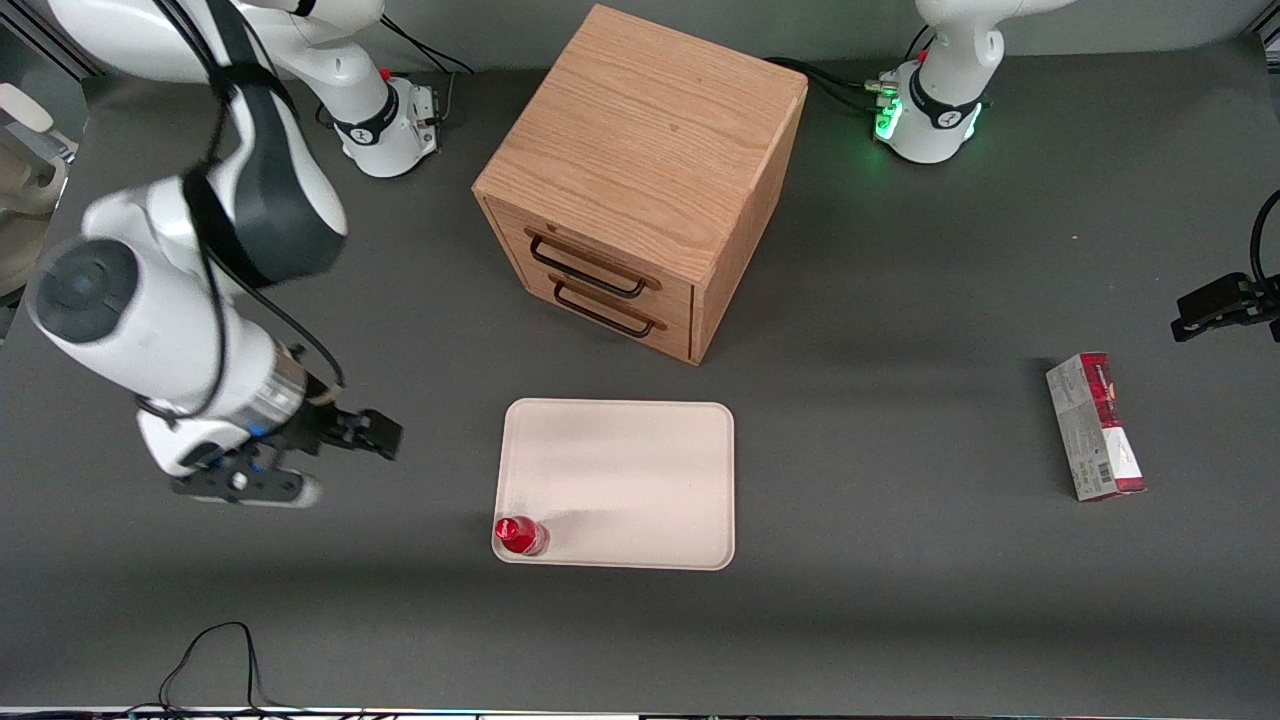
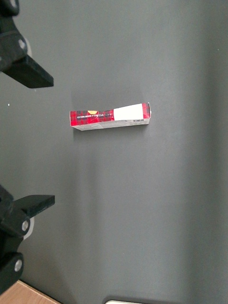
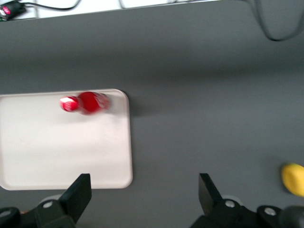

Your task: Place coke bottle on tray

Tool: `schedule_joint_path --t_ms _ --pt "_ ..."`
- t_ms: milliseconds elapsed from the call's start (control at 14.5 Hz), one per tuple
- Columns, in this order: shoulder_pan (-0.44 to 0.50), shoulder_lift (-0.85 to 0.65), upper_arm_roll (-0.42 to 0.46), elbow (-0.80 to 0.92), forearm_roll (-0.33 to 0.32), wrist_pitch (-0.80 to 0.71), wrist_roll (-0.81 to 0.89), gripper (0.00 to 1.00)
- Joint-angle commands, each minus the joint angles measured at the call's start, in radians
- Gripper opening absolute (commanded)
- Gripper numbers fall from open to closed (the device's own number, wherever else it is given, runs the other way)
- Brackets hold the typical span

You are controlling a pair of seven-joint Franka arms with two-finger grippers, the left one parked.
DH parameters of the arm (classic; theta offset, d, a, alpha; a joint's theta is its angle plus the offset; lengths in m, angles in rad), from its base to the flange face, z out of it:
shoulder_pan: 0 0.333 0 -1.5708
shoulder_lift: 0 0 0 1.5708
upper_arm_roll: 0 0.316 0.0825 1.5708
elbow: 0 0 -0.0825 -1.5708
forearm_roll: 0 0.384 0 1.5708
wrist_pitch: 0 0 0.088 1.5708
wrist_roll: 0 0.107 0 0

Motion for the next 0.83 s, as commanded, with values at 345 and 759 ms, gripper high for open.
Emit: schedule_joint_path --t_ms 345,759 --pt "0.008 -0.439 -0.158 -0.409 0.032 -0.095 -0.169 1.00" --pt "0.005 -0.402 -0.184 -0.363 0.032 -0.099 -0.215 1.00"
